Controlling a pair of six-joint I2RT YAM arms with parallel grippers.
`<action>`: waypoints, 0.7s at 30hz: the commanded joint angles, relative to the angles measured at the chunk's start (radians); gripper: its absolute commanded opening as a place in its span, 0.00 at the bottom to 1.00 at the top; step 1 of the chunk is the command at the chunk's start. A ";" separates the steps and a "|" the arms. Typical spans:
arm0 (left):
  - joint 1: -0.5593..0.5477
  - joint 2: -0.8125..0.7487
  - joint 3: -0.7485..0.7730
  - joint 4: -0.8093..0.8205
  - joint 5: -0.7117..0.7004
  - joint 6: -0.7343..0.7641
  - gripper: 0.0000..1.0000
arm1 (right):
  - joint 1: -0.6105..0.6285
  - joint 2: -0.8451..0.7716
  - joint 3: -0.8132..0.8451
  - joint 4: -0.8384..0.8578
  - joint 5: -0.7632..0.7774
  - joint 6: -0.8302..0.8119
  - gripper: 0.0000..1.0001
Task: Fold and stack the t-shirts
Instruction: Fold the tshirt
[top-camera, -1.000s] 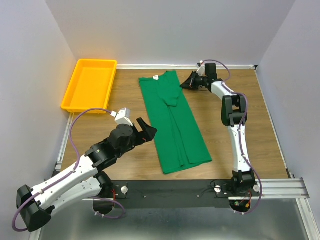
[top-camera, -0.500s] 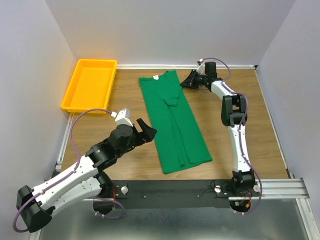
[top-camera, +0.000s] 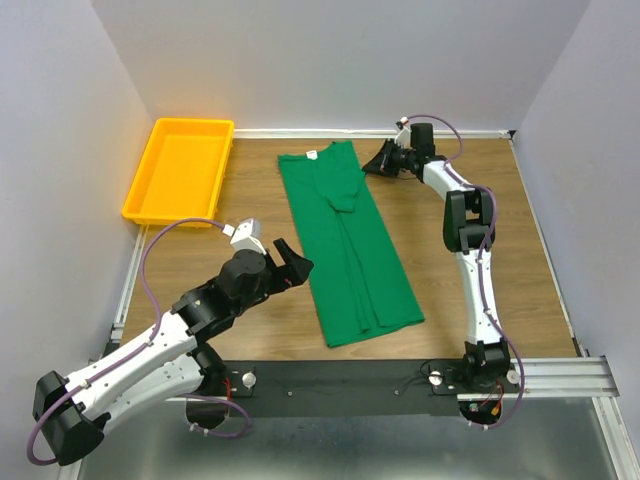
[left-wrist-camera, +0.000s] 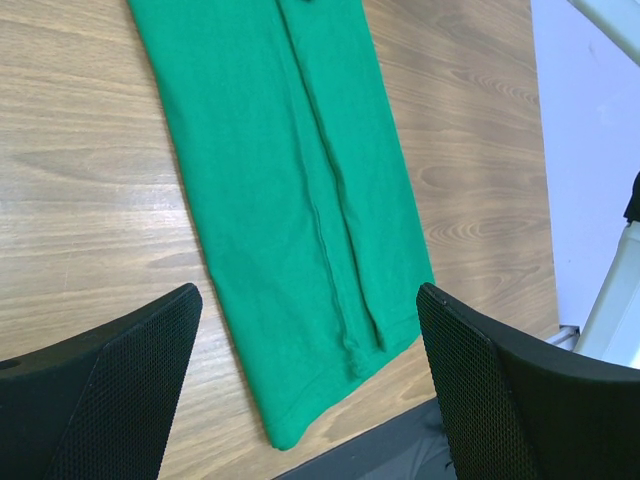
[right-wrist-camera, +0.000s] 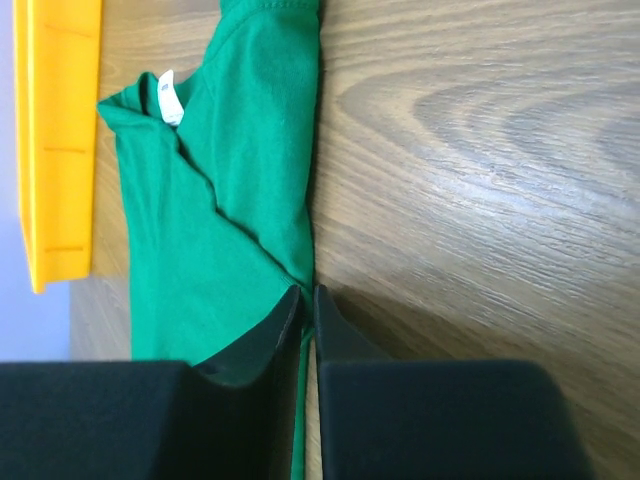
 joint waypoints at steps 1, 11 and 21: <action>0.009 -0.010 -0.026 0.017 0.021 0.008 0.96 | 0.007 -0.042 -0.003 -0.020 0.023 -0.021 0.11; 0.012 -0.032 -0.045 0.018 0.024 -0.003 0.96 | 0.007 -0.099 0.014 -0.011 -0.004 -0.038 0.01; 0.015 -0.038 -0.072 0.043 0.031 -0.007 0.96 | 0.030 -0.132 -0.008 -0.004 -0.030 -0.041 0.00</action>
